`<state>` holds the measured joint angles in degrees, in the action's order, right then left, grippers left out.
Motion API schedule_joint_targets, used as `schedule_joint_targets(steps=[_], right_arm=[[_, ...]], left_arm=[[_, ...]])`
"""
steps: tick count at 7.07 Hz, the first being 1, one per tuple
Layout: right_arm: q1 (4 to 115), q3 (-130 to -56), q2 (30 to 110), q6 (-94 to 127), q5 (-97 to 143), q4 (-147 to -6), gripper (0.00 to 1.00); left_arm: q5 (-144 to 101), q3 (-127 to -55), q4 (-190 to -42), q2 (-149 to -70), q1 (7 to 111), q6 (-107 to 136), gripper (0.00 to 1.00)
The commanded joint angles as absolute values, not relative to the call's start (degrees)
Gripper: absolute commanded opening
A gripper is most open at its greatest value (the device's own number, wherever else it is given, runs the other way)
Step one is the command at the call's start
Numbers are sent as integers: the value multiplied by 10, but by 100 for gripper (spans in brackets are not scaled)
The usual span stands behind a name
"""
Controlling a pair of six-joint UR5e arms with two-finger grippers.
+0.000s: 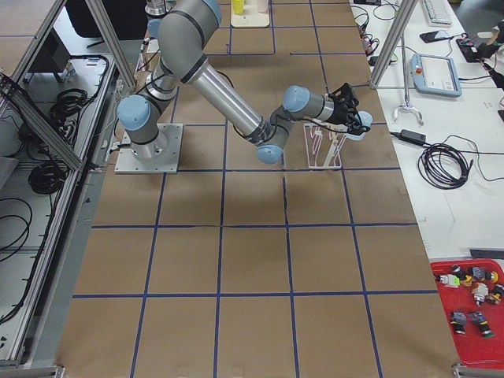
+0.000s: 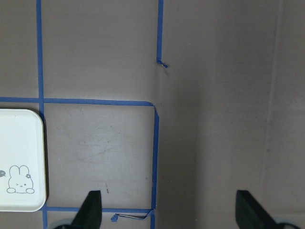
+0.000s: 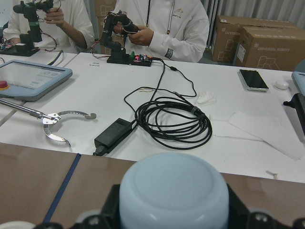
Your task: Transfer IKEA cup to right arm and place on rack
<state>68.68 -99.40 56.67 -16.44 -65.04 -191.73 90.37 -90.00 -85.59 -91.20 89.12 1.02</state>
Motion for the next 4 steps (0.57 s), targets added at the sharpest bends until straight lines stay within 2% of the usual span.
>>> schedule_joint_targets(steps=[1,2,3,4], right_arm=[[686,-1018,566,-164,-650,-1918,20],[686,-1025,568,-165,-650,-1918,25],[686,-1026,572,-165,-650,-1917,72],[686,-1025,573,-155,-651,-1916,99]], left_arm=[[904,-901,-853,-912,891,10,99],[904,-900,-853,-912,891,10,99],[904,-900,-853,-912,891,10,99],[904,-900,-853,-912,891,10,99]])
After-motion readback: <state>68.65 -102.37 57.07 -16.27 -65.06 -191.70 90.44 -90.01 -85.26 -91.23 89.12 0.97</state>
